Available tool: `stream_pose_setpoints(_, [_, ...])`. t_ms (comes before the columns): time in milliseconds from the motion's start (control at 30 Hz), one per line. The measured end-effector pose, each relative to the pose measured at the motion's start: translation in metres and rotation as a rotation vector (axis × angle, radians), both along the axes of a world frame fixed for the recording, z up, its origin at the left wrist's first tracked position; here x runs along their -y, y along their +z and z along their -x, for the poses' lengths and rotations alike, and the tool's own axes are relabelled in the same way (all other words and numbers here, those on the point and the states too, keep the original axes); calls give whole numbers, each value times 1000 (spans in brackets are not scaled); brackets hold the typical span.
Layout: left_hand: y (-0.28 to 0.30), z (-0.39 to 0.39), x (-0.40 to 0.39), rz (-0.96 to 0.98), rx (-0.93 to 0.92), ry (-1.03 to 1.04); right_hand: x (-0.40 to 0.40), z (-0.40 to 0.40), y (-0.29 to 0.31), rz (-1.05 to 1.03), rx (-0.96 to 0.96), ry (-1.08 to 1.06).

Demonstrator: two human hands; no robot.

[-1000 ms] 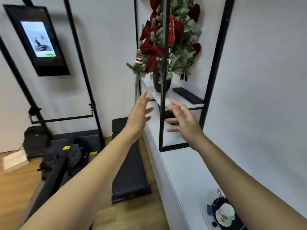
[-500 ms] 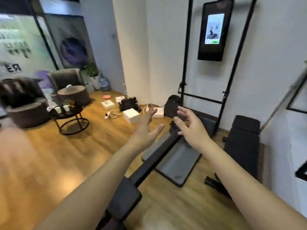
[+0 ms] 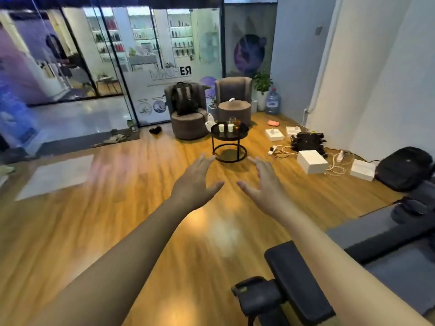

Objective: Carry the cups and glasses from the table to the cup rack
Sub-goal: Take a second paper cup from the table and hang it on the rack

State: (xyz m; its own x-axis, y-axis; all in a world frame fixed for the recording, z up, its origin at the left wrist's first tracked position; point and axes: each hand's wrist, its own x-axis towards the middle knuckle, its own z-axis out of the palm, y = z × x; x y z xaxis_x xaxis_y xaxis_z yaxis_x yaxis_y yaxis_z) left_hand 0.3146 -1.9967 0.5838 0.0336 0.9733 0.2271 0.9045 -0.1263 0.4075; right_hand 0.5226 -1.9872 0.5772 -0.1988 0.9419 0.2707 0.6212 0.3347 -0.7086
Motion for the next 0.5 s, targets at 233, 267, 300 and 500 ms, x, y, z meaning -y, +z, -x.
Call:
stream_pose_setpoints(233, [-15, 130, -63, -107, -157, 123, -96, 133, -3, -202, 185, 62])
stream_pose_setpoints(267, [-21, 145, -77, -107, -130, 131, -113, 147, -8, -198, 198, 57])
stream_pose_setpoints(300, [-27, 157, -93, -97, -83, 134, -132, 158, -14, -185, 195, 60])
stream_pose_setpoints(500, [-34, 200, -226, 19, 566, 107, -277, 207, -38, -58, 15, 55])
